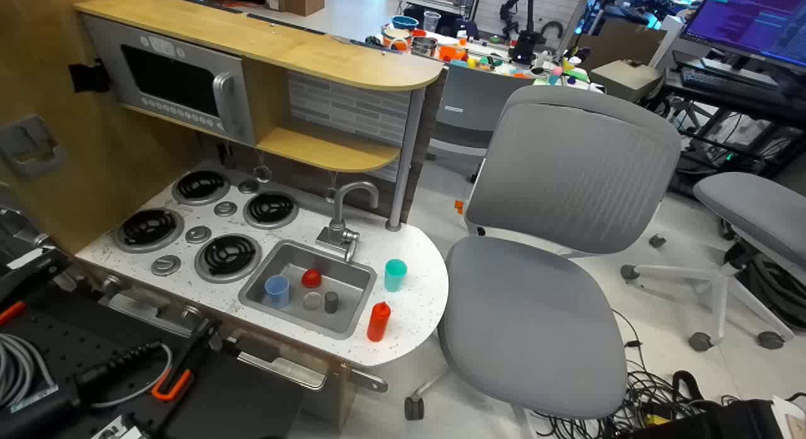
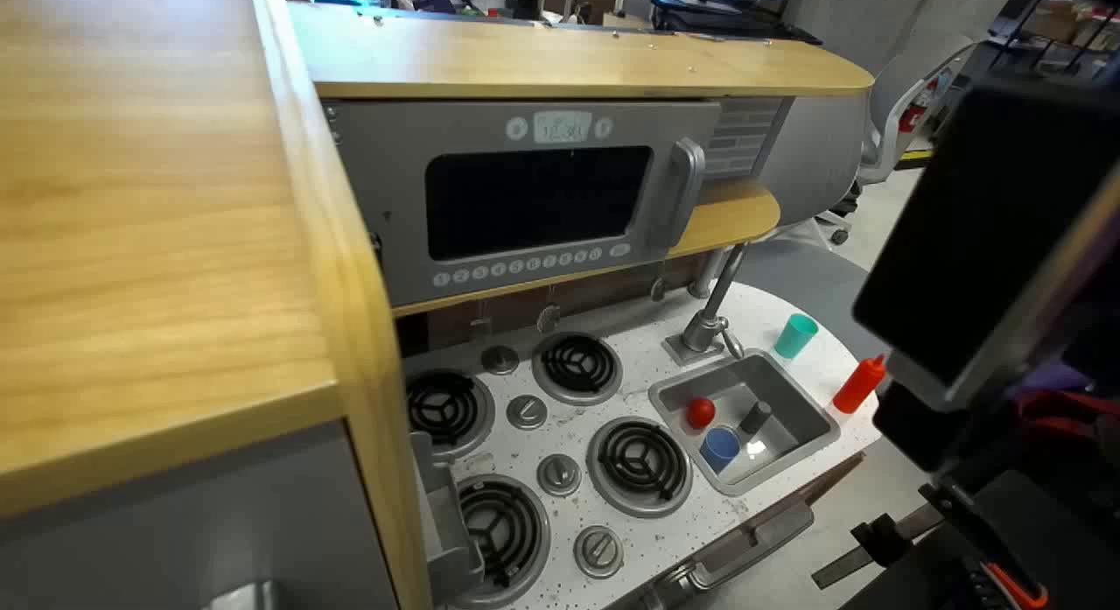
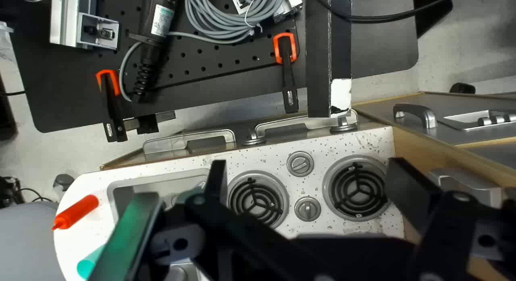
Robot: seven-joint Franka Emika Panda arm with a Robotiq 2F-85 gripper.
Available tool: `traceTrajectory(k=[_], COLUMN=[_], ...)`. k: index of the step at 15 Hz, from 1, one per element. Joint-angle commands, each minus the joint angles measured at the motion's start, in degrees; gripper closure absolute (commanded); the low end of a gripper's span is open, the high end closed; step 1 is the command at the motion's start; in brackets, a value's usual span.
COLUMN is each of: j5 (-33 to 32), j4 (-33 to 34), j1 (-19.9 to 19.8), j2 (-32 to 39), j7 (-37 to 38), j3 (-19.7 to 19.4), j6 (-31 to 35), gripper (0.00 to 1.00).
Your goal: Move the orange bottle close to the blue cup
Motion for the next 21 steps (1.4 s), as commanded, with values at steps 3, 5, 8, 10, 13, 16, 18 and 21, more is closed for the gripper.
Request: traceTrajectory(k=[3, 5, 8, 10, 13, 16, 18, 21], j5=[-0.35, -0.35, -0.35, -0.35, -0.35, -0.35, -0.93, -2.62], j4=[0.14, 0.15, 0.15, 0.15, 0.15, 0.15, -0.02, -0.84], j1=[1.41, 1.41, 1.41, 1.41, 1.41, 1.41, 1.39, 1.4], j2=[0.11, 0.11, 0.11, 0.11, 0.11, 0.11, -0.07, -0.37], j7=[0.28, 0.28, 0.28, 0.28, 0.28, 0.28, 0.34, -0.8], j3=[-1.38, -1.38, -1.38, -1.38, -1.38, -1.38, -1.43, -1.47], j6=[-0.15, -0.15, -0.15, -0.15, -0.15, -0.15, 0.03, 3.03], gripper=[0.0, 0.0, 0.0, 0.0, 0.0, 0.0, 0.0, 0.0])
